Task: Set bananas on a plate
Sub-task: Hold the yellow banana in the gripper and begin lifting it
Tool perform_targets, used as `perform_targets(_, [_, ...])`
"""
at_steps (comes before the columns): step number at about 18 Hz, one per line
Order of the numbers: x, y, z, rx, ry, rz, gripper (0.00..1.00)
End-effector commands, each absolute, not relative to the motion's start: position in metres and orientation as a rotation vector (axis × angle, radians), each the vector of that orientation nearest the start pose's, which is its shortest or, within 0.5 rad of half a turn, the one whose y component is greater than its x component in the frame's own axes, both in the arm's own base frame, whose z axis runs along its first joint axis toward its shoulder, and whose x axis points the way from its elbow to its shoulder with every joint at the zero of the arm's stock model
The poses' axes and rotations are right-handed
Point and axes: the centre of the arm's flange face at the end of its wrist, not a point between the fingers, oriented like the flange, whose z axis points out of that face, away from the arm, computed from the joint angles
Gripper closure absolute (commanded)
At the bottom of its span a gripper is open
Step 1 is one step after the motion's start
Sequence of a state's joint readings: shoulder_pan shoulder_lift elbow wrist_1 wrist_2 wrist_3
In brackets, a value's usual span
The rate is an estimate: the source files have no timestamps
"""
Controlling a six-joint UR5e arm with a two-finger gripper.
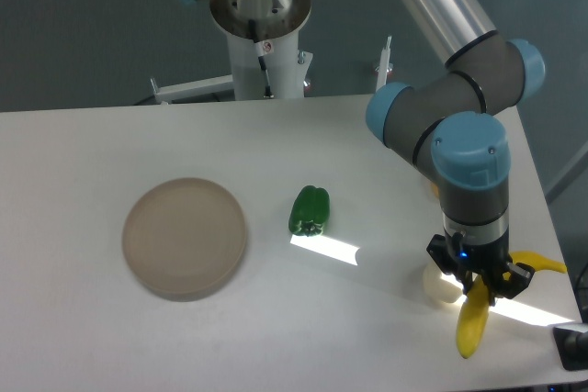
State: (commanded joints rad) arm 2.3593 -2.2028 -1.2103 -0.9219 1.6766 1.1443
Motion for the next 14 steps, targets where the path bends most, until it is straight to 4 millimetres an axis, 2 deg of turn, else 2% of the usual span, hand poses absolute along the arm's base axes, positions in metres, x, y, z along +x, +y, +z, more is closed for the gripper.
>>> perform_targets(6, [-0.45,0.62,0.354,-2.912,0.495,0.568,0.76])
perform_targets(10, [-0.448,0.62,0.352,-2.914,0.493,0.561,0.76])
perform_targets(14, [-0.434,0.628,0.357,-2.898,0.477,0.55,0.76])
